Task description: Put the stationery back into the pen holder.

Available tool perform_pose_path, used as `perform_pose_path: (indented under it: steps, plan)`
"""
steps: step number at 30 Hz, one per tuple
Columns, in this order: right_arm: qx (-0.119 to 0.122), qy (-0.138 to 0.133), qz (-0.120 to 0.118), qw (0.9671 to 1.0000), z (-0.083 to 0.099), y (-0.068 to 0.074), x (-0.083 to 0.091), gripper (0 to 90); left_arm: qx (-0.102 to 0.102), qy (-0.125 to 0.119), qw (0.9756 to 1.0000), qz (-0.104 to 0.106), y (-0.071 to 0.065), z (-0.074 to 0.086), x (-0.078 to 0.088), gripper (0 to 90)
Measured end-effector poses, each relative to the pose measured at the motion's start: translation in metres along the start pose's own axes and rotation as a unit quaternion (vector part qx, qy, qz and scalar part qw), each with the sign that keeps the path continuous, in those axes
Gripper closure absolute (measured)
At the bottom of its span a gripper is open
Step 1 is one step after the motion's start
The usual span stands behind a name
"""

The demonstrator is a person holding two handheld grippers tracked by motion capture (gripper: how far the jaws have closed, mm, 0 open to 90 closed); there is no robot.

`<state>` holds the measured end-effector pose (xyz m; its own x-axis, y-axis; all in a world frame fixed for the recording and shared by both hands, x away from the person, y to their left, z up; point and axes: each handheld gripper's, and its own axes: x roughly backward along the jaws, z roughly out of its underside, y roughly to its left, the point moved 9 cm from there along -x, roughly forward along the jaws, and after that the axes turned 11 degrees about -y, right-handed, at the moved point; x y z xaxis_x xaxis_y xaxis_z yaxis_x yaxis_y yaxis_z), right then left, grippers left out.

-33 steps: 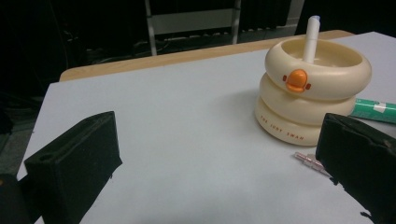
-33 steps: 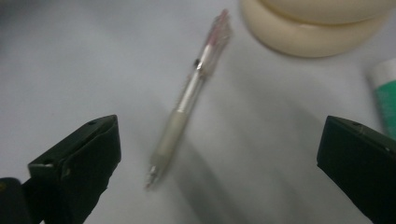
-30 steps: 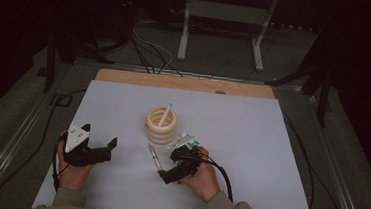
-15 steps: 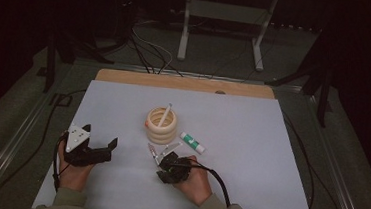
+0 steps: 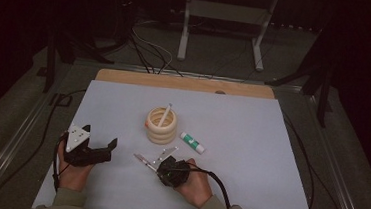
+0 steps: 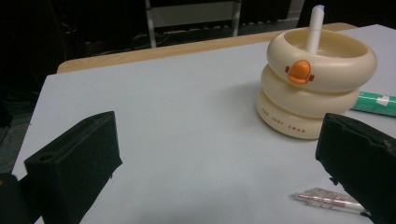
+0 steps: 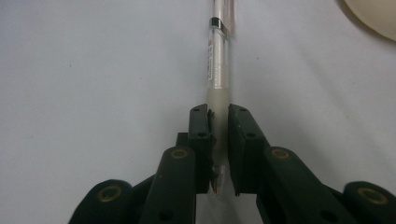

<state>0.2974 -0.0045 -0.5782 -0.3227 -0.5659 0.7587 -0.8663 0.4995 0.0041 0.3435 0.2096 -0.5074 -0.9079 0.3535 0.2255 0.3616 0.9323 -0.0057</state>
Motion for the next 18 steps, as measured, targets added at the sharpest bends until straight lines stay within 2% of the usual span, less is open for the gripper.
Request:
perform_pose_path:
  steps: [18]
  plan:
    - [0.004, -0.028, 0.006, 0.9996, -0.006, -0.006, 0.016, 81.2, 0.0, 0.001, 1.0, 0.001, -0.001, 0.001, -0.001, 0.4]
